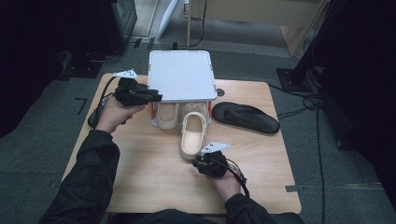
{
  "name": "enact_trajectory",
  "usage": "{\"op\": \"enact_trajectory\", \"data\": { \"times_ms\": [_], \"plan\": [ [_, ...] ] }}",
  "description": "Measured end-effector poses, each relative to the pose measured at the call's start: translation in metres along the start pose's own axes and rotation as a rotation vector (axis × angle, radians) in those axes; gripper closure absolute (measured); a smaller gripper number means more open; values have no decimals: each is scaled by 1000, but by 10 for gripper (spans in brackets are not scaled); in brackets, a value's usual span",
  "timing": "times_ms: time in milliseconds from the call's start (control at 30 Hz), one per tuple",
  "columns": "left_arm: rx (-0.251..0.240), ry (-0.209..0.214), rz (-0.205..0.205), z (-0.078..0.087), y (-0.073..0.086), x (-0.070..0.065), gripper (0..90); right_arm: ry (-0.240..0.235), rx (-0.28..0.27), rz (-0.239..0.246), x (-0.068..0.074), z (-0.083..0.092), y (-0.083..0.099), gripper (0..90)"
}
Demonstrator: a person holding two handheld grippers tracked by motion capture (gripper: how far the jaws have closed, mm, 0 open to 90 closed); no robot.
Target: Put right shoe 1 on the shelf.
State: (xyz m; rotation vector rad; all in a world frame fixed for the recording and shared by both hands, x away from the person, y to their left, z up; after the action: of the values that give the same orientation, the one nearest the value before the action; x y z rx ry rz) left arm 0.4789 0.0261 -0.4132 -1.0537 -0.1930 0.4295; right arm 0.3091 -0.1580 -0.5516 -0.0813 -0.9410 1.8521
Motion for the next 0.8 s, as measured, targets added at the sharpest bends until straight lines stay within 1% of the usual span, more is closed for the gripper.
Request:
{"op": "enact_trajectory", "data": {
  "times_ms": [33,67,100,133,167,233,300,400,567,800],
  "plan": [
    [-1,0,1,0,0,0,621,-13,6,2,2,-1,1,726],
    [-1,0,1,0,0,0,621,-13,6,2,2,-1,1,726],
    [-2,0,0,0,0,0,621,-20,13,27,7,-3,2,723],
    [-3,1,1,0,0,0,622,-18,12,28,8,-4,2,716],
    [-3,3,1,0,0,0,623,-17,6,33,8,-5,1,706],
    [-2,1,2,0,0,0,623,-19,9,31,7,-6,-2,717],
    [-2,0,2,0,0,0,623,-8,10,32,6,-6,-3,718],
    [-2,3,1,0,0,1,623,-6,-4,32,5,-5,-6,721],
    [-3,1,3,0,0,0,623,23,-54,47,0,2,-21,719],
    [-3,3,2,0,0,0,623,32,-68,37,-7,-1,-32,718]
  ]
}}
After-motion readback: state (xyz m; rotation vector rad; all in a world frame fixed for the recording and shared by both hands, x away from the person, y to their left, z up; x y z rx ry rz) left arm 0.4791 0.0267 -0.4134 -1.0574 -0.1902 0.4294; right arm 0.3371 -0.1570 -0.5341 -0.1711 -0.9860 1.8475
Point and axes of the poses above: each handheld gripper's, and its own axes: z roughly backward along the jaws, y roughly out of its underside, x roughly to its left, the point moved 9 cm from there along -z, roughly forward along the jaws, and after that the axes turned 15 degrees about -z, right-handed, at the moved point
